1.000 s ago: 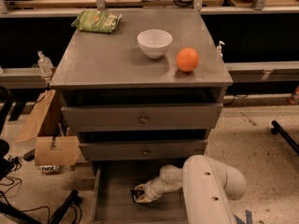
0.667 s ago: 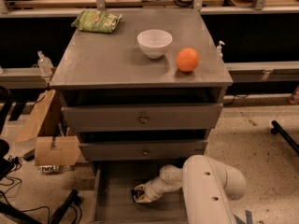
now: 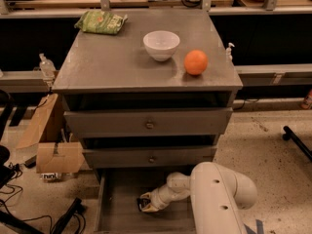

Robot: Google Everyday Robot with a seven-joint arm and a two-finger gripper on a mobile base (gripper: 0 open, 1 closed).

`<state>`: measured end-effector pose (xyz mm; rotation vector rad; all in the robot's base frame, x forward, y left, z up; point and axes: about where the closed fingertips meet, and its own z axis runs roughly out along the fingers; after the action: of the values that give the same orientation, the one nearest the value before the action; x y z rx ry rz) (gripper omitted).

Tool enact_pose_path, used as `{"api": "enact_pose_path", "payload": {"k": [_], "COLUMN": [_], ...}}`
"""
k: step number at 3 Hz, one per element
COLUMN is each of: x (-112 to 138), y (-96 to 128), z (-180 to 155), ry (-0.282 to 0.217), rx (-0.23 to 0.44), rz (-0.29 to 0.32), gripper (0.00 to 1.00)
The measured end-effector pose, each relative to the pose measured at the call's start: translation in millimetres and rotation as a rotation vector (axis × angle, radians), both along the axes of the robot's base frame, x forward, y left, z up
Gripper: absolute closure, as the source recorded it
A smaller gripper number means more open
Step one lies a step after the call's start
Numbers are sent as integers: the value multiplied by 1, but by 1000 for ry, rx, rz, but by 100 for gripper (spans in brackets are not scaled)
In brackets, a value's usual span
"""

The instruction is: Pick rxbar chocolate from bottom drawer and place on counter

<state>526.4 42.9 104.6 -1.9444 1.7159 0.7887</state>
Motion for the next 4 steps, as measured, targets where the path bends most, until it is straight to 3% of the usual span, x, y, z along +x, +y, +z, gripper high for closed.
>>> {"api": "enact_pose_path", "payload": {"k": [4], "x": [0], "y": [0], "z": [0], "ry": [0], "rx": [0], "rz": [0], "gripper": [100]}}
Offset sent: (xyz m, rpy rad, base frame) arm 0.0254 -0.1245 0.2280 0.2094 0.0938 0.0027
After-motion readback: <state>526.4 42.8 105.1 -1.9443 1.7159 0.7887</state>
